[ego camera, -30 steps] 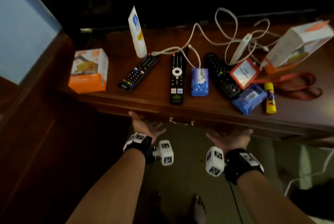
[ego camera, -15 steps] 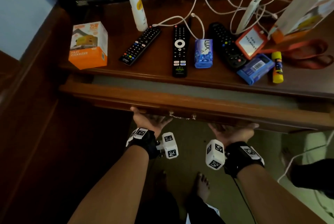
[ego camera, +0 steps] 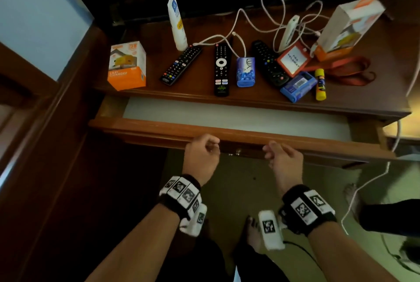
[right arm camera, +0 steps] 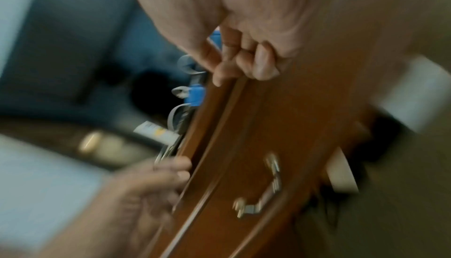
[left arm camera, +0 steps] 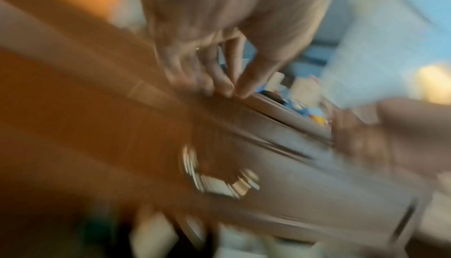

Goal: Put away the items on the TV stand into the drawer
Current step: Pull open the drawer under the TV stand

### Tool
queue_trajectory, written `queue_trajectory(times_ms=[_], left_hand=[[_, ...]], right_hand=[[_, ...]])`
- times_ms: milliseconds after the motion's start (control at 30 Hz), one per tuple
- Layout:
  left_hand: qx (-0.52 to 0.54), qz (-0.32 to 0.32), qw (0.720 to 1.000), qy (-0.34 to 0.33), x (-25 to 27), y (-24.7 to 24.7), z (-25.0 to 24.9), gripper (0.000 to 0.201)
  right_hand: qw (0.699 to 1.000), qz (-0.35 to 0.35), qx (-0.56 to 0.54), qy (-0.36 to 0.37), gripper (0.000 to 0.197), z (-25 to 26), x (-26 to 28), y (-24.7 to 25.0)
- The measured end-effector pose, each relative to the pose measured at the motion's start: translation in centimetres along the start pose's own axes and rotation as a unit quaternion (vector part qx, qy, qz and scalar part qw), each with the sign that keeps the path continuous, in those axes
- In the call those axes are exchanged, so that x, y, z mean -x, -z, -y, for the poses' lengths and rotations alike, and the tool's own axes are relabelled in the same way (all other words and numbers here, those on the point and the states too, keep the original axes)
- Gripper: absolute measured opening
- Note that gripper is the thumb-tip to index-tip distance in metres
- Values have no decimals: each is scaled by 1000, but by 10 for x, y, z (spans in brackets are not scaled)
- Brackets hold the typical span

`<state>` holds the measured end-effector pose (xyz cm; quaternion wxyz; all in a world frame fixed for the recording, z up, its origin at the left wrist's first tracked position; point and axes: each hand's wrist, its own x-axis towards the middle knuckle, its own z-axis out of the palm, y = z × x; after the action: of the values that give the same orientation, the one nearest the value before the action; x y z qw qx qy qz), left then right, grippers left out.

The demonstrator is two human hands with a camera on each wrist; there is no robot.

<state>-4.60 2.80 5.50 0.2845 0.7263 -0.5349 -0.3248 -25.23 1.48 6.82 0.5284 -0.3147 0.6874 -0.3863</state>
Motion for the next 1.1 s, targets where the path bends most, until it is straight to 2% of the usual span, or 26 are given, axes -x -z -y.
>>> queue_trajectory(times_ms=[33,67,100,167,200,267,333,400,433,600,733,800,1100], left_hand=[[-107,-8,991,-74,-9,3,-9,18],[-202,-4,971,-126,-20,5,-17,29],[-279,26,948,-152,-33,6,-23,43],[-366,137,908,-150,-55,6,-34,64],[-379,192,895,-136,-64,4,-38,67],[-392,265,875,-101,-71,0,-42,54],[-401,272,869,-96,-73,-4,-43,38],[-397,260,874,-102,-73,-4,-43,30],[-397,258,875,-103,-73,-5,-42,27],[-400,289,865,-88,-60,-3,-37,31],[-406,323,850,-86,-39,-1,-30,32],[-410,331,845,-91,-25,-1,-26,33],[-417,355,830,-107,33,3,-8,38]], right_hand=[[994,2,85,73,18,11,-1,0],[974,11,171,147,13,21,-6,-2],[943,27,256,210,9,29,-12,-5],[854,57,437,276,24,42,-29,-11],[812,77,508,276,37,46,-39,-15],[761,139,595,220,53,53,-51,-25],[716,199,648,165,54,50,-55,-34],[663,223,695,167,58,39,-57,-37],[649,222,707,174,60,35,-56,-36],[637,222,714,188,47,29,-39,-33],[664,275,678,155,35,17,-23,-31],[667,303,667,138,31,11,-17,-28],[634,334,682,147,32,-12,27,-14]])
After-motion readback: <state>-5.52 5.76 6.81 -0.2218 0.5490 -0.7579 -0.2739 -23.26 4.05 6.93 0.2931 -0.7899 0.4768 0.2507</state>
